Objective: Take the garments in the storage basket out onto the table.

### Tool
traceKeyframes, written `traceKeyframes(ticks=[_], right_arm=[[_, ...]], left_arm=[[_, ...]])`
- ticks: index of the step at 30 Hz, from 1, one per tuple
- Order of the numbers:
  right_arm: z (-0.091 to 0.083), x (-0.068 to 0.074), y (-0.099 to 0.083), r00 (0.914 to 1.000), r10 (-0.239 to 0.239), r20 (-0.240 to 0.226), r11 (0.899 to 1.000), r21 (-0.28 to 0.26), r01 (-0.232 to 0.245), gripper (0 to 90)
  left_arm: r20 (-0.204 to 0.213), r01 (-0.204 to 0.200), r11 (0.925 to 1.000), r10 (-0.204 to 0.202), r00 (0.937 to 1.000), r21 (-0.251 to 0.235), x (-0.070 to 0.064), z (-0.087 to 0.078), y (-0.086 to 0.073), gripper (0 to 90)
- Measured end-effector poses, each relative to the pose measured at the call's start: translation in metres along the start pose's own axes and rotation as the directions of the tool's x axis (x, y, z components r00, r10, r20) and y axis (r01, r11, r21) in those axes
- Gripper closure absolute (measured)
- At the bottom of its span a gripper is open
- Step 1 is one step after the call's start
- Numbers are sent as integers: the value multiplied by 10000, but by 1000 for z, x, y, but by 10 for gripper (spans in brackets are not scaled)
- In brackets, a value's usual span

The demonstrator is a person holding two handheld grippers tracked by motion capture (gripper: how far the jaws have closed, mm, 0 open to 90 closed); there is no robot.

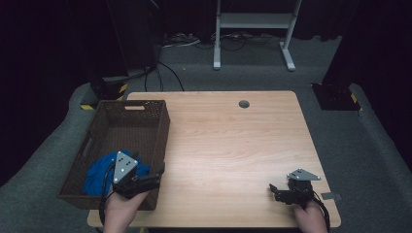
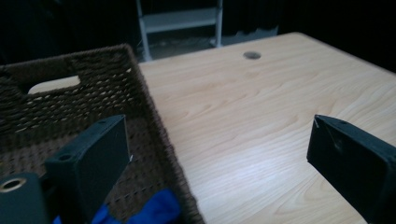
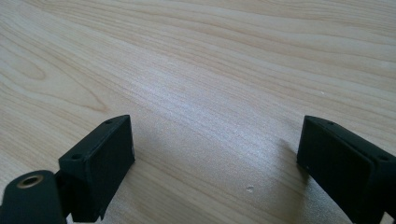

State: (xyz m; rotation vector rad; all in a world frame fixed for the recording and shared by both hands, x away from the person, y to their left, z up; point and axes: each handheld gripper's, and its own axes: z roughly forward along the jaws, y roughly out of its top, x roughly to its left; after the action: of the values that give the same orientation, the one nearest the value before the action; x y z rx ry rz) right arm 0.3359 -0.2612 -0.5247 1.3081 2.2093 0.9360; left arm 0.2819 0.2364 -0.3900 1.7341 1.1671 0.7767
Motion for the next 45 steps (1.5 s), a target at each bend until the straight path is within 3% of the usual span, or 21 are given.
traceKeyframes(ticks=[6, 14, 16, 18, 22, 24, 27, 31, 32, 33, 34, 37, 42, 43, 44, 45], right_arm=[[0, 0, 0, 10000, -9, -19, 10000, -1, 9, 108], [0, 0, 0, 10000, -57, -71, 10000, -3, 57, 109], [0, 0, 0, 9999, -56, -84, 10000, -13, 56, 110], [0, 0, 0, 9999, -61, -99, 10000, -16, 61, 110], [0, 0, 0, 9999, -98, -132, 10000, -13, 98, 111], [0, 0, 0, 9999, -97, -134, 10000, -14, 96, 111], [0, 0, 0, 9998, -100, -151, 9999, -15, 99, 111], [0, 0, 0, 9998, -123, -172, 9999, -16, 123, 111], [0, 0, 0, 9998, -133, -171, 9999, -14, 133, 111], [0, 0, 0, 9998, -133, -171, 9999, -14, 133, 111], [0, 0, 0, 9998, -122, -173, 9999, -15, 122, 111], [0, 0, 0, 9998, -134, -170, 9999, -13, 134, 111], [0, 0, 0, 9998, -133, -171, 9999, -13, 133, 111], [0, 0, 0, 9998, -125, -171, 9999, -16, 125, 111], [0, 0, 0, 9998, -136, -171, 9999, -12, 135, 111], [0, 0, 0, 9998, -134, -172, 9999, -11, 134, 111]], left_arm=[[-116, 218, 9989, -213, 9997, 413, 17, 0, 3, 61], [-254, 316, 9986, -306, 9992, 419, 32, -1, 3, 60], [-205, 638, 9971, -630, 9978, 413, 41, -3, 3, 60], [-243, 681, 9964, -670, 9975, 496, 44, -3, 3, 63], [-528, 494, 9904, -429, 9977, 1288, 57, -2, 5, 63], [-582, 468, 9886, -388, 9976, 1433, 60, -2, 5, 63], [-414, 415, 9825, -346, 9985, 1815, 70, 0, 6, 63], [-437, 362, 9685, -262, 9987, 2465, 81, 3, 8, 63], [-440, 301, 9595, -185, 9989, 2801, 86, 5, 9, 63], [-440, 301, 9595, -185, 9989, 2801, 86, 5, 9, 62], [-562, 186, 9489, -9, 9984, 3151, 90, 8, 10, 59], [-501, 250, 9319, -74, 9987, 3618, 96, 15, 12, 59], [-424, 102, 8876, 105, 9990, 4604, 106, 31, 8, 57], [-424, 102, 8876, 105, 9990, 4604, 106, 31, 8, 57], [-333, 166, 8795, -9, 9994, 4755, 108, 34, 6, 58], [-129, 199, 8574, -155, 9998, 5143, 111, 42, 1, 58]])
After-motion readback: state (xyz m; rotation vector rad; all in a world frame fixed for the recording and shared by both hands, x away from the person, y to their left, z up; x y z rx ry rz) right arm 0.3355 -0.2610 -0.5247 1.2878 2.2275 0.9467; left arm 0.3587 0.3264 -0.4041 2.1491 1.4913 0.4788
